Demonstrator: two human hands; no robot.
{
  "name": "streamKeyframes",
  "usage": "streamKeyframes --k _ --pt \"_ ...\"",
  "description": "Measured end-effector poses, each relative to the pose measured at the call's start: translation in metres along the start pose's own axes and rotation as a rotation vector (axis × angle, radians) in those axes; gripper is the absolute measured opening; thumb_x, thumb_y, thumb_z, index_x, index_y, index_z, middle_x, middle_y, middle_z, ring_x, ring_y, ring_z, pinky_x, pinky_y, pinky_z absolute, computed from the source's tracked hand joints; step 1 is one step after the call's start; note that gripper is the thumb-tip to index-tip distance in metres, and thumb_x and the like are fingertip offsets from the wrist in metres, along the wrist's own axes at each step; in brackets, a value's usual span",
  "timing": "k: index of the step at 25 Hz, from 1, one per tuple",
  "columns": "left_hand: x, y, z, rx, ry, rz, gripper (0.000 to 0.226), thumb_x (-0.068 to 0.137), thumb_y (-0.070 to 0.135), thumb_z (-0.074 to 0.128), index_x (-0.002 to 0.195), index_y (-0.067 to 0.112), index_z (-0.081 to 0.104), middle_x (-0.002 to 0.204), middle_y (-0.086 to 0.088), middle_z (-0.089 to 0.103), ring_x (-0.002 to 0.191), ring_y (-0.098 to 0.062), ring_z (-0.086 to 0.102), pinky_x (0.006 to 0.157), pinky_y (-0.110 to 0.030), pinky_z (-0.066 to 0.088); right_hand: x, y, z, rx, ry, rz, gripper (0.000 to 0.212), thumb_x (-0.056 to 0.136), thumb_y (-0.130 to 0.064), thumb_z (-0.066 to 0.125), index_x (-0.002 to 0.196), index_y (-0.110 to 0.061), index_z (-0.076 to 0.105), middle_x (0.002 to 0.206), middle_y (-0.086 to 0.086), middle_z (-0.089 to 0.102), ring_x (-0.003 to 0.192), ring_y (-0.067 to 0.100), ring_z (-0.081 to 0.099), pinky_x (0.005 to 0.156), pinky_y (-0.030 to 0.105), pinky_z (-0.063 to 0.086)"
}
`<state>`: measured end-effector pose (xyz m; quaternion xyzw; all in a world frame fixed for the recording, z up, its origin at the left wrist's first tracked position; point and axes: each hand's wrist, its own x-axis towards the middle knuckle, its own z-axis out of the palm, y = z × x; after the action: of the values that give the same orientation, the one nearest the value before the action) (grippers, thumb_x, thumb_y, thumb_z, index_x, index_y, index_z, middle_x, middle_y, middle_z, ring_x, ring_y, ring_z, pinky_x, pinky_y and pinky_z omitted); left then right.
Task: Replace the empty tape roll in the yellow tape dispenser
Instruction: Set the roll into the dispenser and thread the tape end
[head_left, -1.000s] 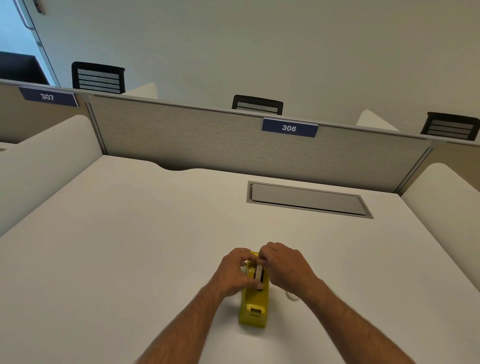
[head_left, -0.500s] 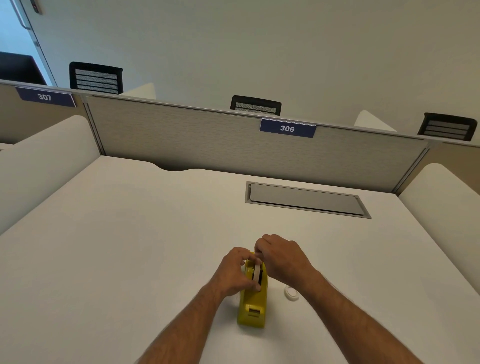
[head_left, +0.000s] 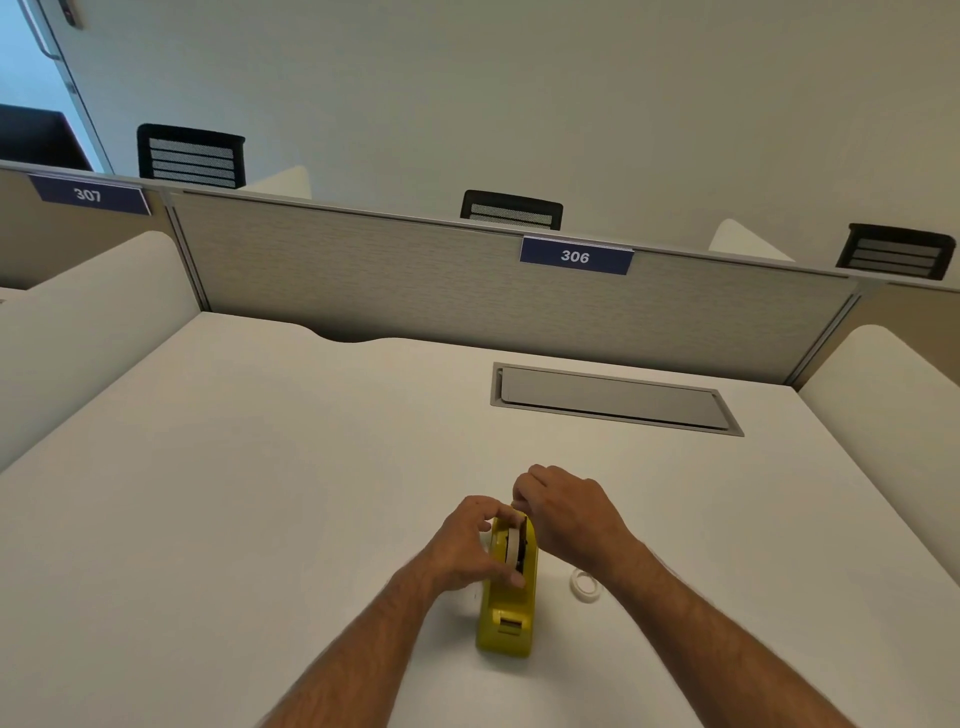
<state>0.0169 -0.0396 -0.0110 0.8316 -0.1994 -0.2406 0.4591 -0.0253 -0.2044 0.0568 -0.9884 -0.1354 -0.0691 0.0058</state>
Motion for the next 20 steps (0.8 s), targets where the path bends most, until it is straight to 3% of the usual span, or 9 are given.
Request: streamKeyframes --k 4,7,10,14,17,20 --pt "-0.005 -0.006 -0.008 -0.069 0.004 0.065 0.060 0.064 0.017 0.084 0.114 0.041 0.062 0.135 0.009 0.050 0.118 -0.014 0.052 0.093 -0.026 0.050 -0.016 -0.006 0.000 0.036 0.014 -0.003 0.014 0.098 -0.030 0.052 0.105 -0.019 0.057 0.101 0.001 0.064 0.077 0.015 0.055 0.059 0.024 0.041" --pt "-0.007 -0.009 -0.007 -0.100 0.031 0.073 0.055 0.073 0.004 0.073 0.118 0.034 0.063 0.136 0.007 0.053 0.116 -0.011 0.054 0.087 -0.015 0.048 -0.032 -0.015 0.000 0.068 0.035 -0.011 0.018 0.101 -0.033 0.046 0.104 -0.018 0.057 0.099 0.000 0.064 0.079 0.018 0.058 0.057 0.026 0.039" --pt "-0.009 -0.007 -0.003 -0.067 0.127 0.079 0.039 0.090 0.012 0.062 0.120 0.037 0.062 0.136 0.006 0.057 0.111 -0.009 0.056 0.085 -0.014 0.047 -0.049 -0.025 0.003 0.112 0.016 -0.009 0.021 0.102 -0.035 0.043 0.105 -0.020 0.056 0.104 -0.001 0.064 0.086 0.019 0.060 0.062 0.025 0.037" --pt "-0.008 -0.009 -0.001 0.120 0.157 0.107 0.036 0.098 0.025 0.053 0.132 0.036 0.056 0.140 0.006 0.055 0.128 -0.011 0.050 0.109 -0.030 0.040 -0.070 -0.039 0.012 0.161 -0.026 0.026 0.027 0.103 -0.040 0.034 0.110 -0.021 0.053 0.111 -0.001 0.062 0.091 0.019 0.060 0.067 0.028 0.039" --pt "-0.009 -0.010 0.001 0.195 0.178 0.086 0.035 0.096 0.040 0.052 0.131 0.044 0.054 0.140 0.011 0.055 0.128 -0.008 0.050 0.108 -0.034 0.043 -0.078 -0.046 0.016 0.171 -0.063 0.067 0.027 0.104 -0.040 0.033 0.114 -0.022 0.051 0.115 -0.002 0.061 0.095 0.018 0.060 0.075 0.032 0.047" --pt "-0.009 -0.008 0.002 0.280 0.201 0.073 0.036 0.095 0.048 0.049 0.131 0.047 0.052 0.139 0.013 0.056 0.128 -0.009 0.050 0.106 -0.036 0.044 -0.083 -0.052 0.019 0.169 -0.067 0.067 0.026 0.103 -0.039 0.038 0.116 -0.021 0.051 0.116 0.000 0.061 0.096 0.020 0.061 0.072 0.029 0.040"
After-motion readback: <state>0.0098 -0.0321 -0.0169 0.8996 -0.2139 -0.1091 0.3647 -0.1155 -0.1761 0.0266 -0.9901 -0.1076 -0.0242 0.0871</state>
